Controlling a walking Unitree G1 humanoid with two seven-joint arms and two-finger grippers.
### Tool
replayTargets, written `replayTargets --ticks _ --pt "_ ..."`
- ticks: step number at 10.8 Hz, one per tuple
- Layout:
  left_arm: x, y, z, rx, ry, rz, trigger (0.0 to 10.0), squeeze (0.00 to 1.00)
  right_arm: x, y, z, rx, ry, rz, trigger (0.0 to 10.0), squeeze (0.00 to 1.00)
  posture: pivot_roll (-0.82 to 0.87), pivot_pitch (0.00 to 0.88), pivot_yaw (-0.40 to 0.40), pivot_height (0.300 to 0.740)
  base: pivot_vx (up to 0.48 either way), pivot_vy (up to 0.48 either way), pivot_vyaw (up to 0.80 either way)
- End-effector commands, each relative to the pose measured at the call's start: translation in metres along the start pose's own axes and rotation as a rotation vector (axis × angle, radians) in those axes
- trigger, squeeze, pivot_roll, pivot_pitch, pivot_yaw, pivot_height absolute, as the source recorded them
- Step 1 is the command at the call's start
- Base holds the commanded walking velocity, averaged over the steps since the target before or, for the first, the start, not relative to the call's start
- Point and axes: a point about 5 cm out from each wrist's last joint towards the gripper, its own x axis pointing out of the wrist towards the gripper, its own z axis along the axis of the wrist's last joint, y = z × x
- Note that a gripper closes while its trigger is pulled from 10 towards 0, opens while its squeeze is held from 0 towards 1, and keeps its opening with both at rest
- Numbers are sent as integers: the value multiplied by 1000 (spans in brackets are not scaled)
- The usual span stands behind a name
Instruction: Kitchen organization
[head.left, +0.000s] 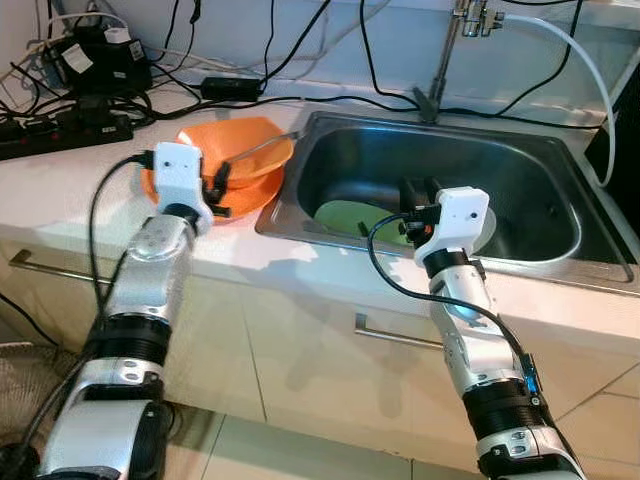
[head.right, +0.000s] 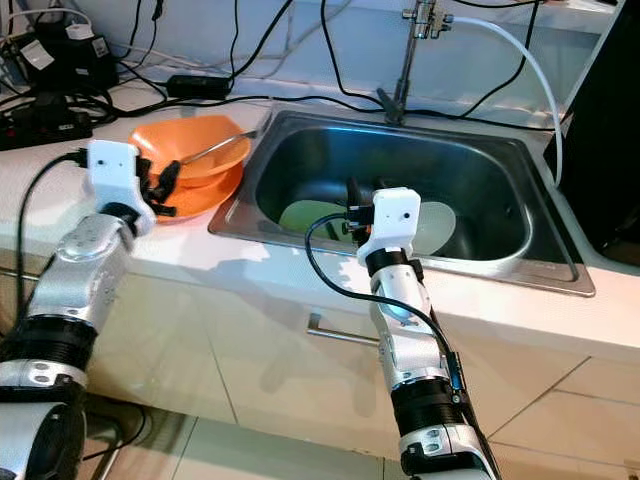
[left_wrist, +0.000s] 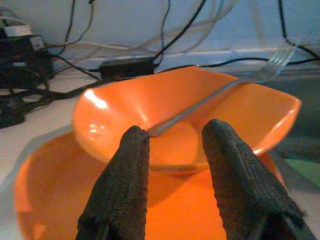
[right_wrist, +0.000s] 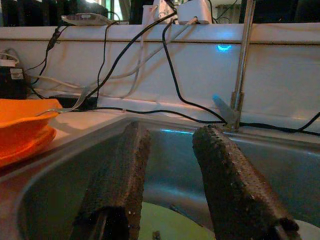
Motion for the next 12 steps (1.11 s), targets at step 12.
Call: replayTargets --ticks 12 --pt "2 0 -2 249 30 36 10000 0 0 -2 -1 1 4 -9 10000 0 156 16 -5 740 0 0 0"
